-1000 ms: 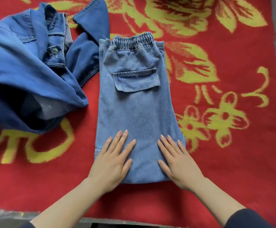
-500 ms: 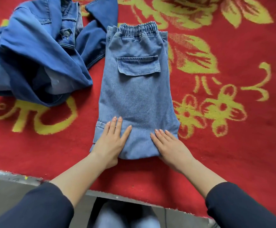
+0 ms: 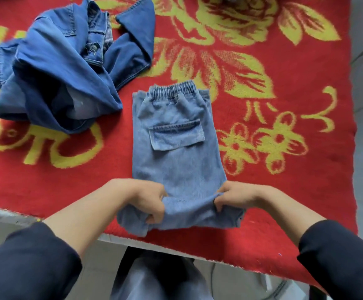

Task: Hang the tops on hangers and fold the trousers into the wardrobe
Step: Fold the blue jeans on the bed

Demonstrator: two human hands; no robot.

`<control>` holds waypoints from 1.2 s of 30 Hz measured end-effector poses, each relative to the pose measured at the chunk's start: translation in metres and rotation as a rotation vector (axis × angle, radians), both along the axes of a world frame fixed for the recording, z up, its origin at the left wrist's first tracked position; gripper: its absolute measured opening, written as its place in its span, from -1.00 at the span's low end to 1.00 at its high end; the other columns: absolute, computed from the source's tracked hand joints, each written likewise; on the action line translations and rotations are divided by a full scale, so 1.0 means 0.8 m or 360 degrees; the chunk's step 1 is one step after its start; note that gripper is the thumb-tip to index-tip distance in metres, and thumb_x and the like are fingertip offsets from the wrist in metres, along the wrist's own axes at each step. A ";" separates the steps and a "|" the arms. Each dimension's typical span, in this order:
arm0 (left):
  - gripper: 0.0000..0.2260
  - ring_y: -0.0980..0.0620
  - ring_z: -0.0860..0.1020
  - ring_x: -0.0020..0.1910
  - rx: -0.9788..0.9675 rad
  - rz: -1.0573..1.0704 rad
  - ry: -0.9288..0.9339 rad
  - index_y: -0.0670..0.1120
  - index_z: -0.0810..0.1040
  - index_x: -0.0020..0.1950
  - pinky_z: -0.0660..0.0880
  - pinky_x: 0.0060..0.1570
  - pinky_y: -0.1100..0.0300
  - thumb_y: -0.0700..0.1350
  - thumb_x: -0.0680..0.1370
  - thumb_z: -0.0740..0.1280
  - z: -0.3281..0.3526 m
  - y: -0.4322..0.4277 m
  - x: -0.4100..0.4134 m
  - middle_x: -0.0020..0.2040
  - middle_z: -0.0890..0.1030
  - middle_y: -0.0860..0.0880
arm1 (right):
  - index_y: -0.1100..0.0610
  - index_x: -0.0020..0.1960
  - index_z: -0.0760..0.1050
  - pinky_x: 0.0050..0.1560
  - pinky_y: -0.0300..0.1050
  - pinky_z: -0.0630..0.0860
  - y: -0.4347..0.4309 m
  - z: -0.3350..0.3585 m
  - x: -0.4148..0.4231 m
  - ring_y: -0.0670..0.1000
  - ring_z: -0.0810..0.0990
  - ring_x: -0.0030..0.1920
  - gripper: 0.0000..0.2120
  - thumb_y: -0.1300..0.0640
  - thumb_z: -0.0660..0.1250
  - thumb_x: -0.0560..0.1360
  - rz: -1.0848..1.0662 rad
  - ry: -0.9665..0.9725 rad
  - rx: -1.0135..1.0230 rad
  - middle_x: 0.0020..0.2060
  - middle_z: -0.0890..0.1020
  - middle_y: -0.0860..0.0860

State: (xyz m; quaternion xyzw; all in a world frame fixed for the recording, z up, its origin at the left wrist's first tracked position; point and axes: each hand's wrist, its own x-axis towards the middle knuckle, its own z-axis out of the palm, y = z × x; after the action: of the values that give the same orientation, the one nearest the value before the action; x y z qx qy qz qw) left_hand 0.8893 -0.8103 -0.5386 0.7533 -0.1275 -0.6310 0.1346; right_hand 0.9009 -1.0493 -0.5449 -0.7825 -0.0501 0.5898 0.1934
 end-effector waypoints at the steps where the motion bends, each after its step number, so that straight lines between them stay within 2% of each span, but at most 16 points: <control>1: -0.87 -0.01 0.48 -0.45 -0.0004 0.0032 0.0102 -0.08 0.50 -0.37 0.39 -0.43 0.21 -0.15 0.11 0.36 -0.004 -0.004 -0.014 -0.47 0.51 0.03 | 0.08 -0.54 0.41 -0.53 -0.28 0.25 -0.002 -0.001 -0.012 -0.19 0.30 -0.59 -0.69 0.14 0.35 0.36 0.0003 0.0121 -0.0025 -0.64 0.37 -0.15; 3: -0.88 -0.01 0.42 -0.45 -0.0017 0.0123 0.0359 -0.05 0.46 -0.43 0.35 -0.42 0.25 -0.19 0.09 0.35 -0.011 -0.008 -0.034 -0.48 0.47 0.02 | 0.04 -0.59 0.43 -0.48 -0.30 0.29 -0.008 -0.001 -0.030 -0.16 0.35 -0.54 -0.71 0.17 0.35 0.29 -0.0118 0.0408 -0.0007 -0.60 0.42 -0.15; 5: -0.88 -0.05 0.42 -0.40 -0.0051 0.0239 0.0574 -0.04 0.49 -0.45 0.37 -0.33 0.18 -0.21 0.07 0.34 -0.013 -0.007 -0.041 -0.43 0.48 -0.04 | 0.04 -0.56 0.43 -0.44 -0.24 0.33 -0.012 0.004 -0.036 -0.07 0.40 -0.49 -0.80 0.18 0.35 0.20 -0.0250 0.0616 0.0020 -0.54 0.47 -0.05; 8: -0.84 -0.04 0.40 -0.38 -0.0108 0.0350 0.0598 -0.06 0.50 -0.39 0.32 -0.34 0.19 -0.20 0.07 0.34 -0.013 0.003 -0.031 -0.38 0.47 -0.07 | 0.06 -0.49 0.47 -0.42 -0.20 0.34 -0.013 0.012 -0.019 -0.03 0.44 -0.46 -0.90 0.16 0.39 0.15 -0.0307 0.0616 0.0072 -0.51 0.51 0.01; 12: -0.82 0.04 0.32 -0.49 -0.0209 0.0511 0.0423 -0.14 0.44 -0.37 0.21 -0.49 0.28 -0.20 0.06 0.29 0.002 0.031 0.014 -0.47 0.39 -0.01 | 0.16 -0.31 0.53 -0.29 -0.12 0.39 -0.003 0.028 0.042 0.02 0.48 -0.33 -0.76 0.06 0.45 0.10 -0.0351 0.0274 0.0133 -0.40 0.55 0.06; 15: -0.84 0.09 0.30 -0.49 -0.0322 0.0718 0.0199 -0.11 0.40 -0.39 0.22 -0.52 0.28 -0.20 0.05 0.25 0.012 0.058 0.055 -0.47 0.38 0.02 | 0.24 -0.32 0.52 -0.30 -0.14 0.30 0.014 0.037 0.093 -0.04 0.39 -0.34 -0.74 0.05 0.48 0.21 -0.0369 -0.0150 0.0167 -0.40 0.47 0.02; 18: -0.86 0.07 0.30 -0.44 -0.0339 0.0866 -0.0138 -0.13 0.45 -0.39 0.25 -0.43 0.22 -0.16 0.09 0.24 0.007 0.080 0.091 -0.44 0.38 -0.02 | 0.14 -0.38 0.39 -0.37 -0.11 0.15 0.037 0.033 0.129 -0.05 0.24 -0.38 -0.75 0.09 0.45 0.29 -0.0474 -0.0479 0.0269 -0.42 0.31 0.01; 20: -0.79 0.06 0.32 -0.42 -0.0323 0.1003 -0.0346 -0.18 0.51 -0.31 0.28 -0.36 0.16 -0.12 0.13 0.25 -0.004 0.090 0.108 -0.42 0.41 -0.02 | 0.16 -0.38 0.38 -0.39 -0.11 0.17 0.051 0.023 0.144 -0.03 0.25 -0.41 -0.74 0.10 0.43 0.31 -0.0472 -0.0660 0.0255 -0.45 0.32 0.00; 22: -0.78 0.06 0.38 -0.41 -0.0284 0.1126 -0.0541 -0.10 0.57 -0.22 0.35 -0.32 0.17 -0.08 0.20 0.27 -0.018 0.093 0.118 -0.40 0.50 0.04 | 0.22 -0.33 0.42 -0.38 -0.10 0.24 0.062 0.008 0.152 -0.01 0.32 -0.39 -0.78 0.12 0.39 0.34 -0.0483 -0.0843 0.0194 -0.44 0.39 0.00; 24: -0.82 0.05 0.52 -0.27 -0.0130 0.1130 -0.0915 0.05 0.59 -0.11 0.46 -0.19 0.16 -0.08 0.31 0.33 -0.033 0.089 0.120 -0.23 0.62 0.08 | 0.21 -0.21 0.50 -0.28 -0.08 0.38 0.068 -0.008 0.155 0.04 0.46 -0.26 -0.86 0.12 0.34 0.39 -0.0378 -0.1060 0.0041 -0.34 0.52 0.02; 25: -0.79 0.02 0.56 -0.13 -0.0058 0.1075 -0.1167 0.08 0.58 -0.01 0.49 -0.07 0.11 -0.09 0.37 0.34 -0.040 0.085 0.119 -0.11 0.64 0.07 | 0.16 -0.07 0.56 -0.13 -0.03 0.46 0.071 -0.014 0.152 0.08 0.52 -0.10 -0.85 0.11 0.31 0.42 -0.0234 -0.1151 -0.0064 -0.19 0.59 0.03; 27: -0.70 -0.05 0.52 0.16 -0.0071 0.0940 -0.1478 0.03 0.52 0.23 0.43 0.17 0.01 -0.04 0.50 0.29 -0.054 0.074 0.110 0.15 0.59 -0.01 | 0.05 0.23 0.53 0.23 0.07 0.38 0.078 -0.026 0.146 0.08 0.43 0.25 -0.64 0.09 0.27 0.44 0.0014 -0.1259 -0.0098 0.17 0.56 0.01; 29: -0.56 -0.03 0.34 0.40 -0.0061 0.0709 -0.1419 0.00 0.33 0.44 0.24 0.39 -0.04 0.10 0.59 0.16 -0.066 0.061 0.094 0.41 0.41 -0.05 | 0.03 0.34 0.46 0.41 0.06 0.21 0.089 -0.033 0.143 0.01 0.33 0.41 -0.52 0.04 0.29 0.43 0.0074 -0.1272 0.0126 0.36 0.46 0.00; 31: -0.44 0.01 0.12 0.52 0.0048 0.0501 -0.1293 0.02 0.12 0.54 0.03 0.48 -0.02 0.21 0.59 0.04 -0.078 0.053 0.078 0.54 0.17 -0.04 | 0.03 0.45 0.33 0.49 -0.01 0.06 0.098 -0.043 0.141 -0.04 0.21 0.49 -0.40 -0.01 0.32 0.43 0.0176 -0.1103 0.0206 0.48 0.31 0.00; 33: -0.39 0.01 -0.02 0.55 0.0080 0.0473 -0.1232 0.02 0.00 0.57 -0.05 0.48 0.00 0.26 0.58 0.00 -0.090 0.054 0.073 0.58 0.02 -0.05 | 0.01 0.54 0.14 0.49 -0.05 -0.04 0.104 -0.055 0.142 -0.07 0.06 0.53 -0.28 -0.02 0.33 0.44 0.0353 -0.0951 0.0105 0.54 0.15 -0.02; 36: -0.33 -0.01 -0.07 0.55 0.0064 0.0494 -0.1159 0.02 -0.08 0.57 -0.07 0.49 0.02 0.28 0.56 0.03 -0.102 0.058 0.087 0.58 -0.04 -0.09 | 0.00 0.57 -0.04 0.51 -0.01 -0.07 0.116 -0.068 0.155 -0.04 -0.07 0.55 -0.15 0.03 0.34 0.42 0.0485 -0.0820 -0.0052 0.56 0.01 -0.04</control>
State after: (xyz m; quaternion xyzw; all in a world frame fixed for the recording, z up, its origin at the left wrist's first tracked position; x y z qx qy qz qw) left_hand 0.9591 -0.7636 -0.6204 0.9406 -0.0393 -0.2971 0.1596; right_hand 1.0247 -0.9567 -0.5993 -0.8929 -0.2048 0.3947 0.0710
